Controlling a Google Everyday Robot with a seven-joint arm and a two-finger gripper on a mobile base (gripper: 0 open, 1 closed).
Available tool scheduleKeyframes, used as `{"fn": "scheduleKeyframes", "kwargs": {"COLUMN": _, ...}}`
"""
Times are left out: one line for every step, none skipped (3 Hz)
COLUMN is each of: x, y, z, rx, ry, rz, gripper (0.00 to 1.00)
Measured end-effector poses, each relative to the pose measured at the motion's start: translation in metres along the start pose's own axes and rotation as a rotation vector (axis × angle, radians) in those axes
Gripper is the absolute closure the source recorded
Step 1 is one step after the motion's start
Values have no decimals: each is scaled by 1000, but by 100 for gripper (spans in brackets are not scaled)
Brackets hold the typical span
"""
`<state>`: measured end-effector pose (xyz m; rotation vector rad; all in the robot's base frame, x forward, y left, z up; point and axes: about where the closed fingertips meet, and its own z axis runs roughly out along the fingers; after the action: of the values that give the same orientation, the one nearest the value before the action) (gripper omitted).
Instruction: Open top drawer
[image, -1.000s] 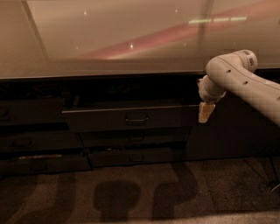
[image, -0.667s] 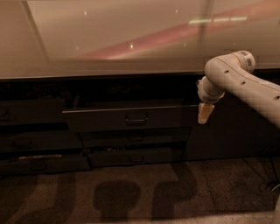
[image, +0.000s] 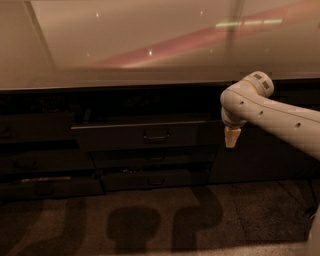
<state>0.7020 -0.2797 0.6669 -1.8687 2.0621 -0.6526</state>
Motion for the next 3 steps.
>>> {"fn": "scheduleKeyframes", "kwargs": {"x": 0, "y": 0, "z": 0, "rx": 0, "ry": 0, "rz": 0, "gripper": 0}}
{"fn": "scheduleKeyframes", "kwargs": {"x": 2, "y": 3, "z": 10, "rx": -38, "ry": -58, "rz": 16, "gripper": 0}}
{"fn": "scheduleKeyframes", "kwargs": {"x": 9, "y": 17, "z": 43, "rx": -130, "ry": -195, "rz": 68, "gripper": 0}}
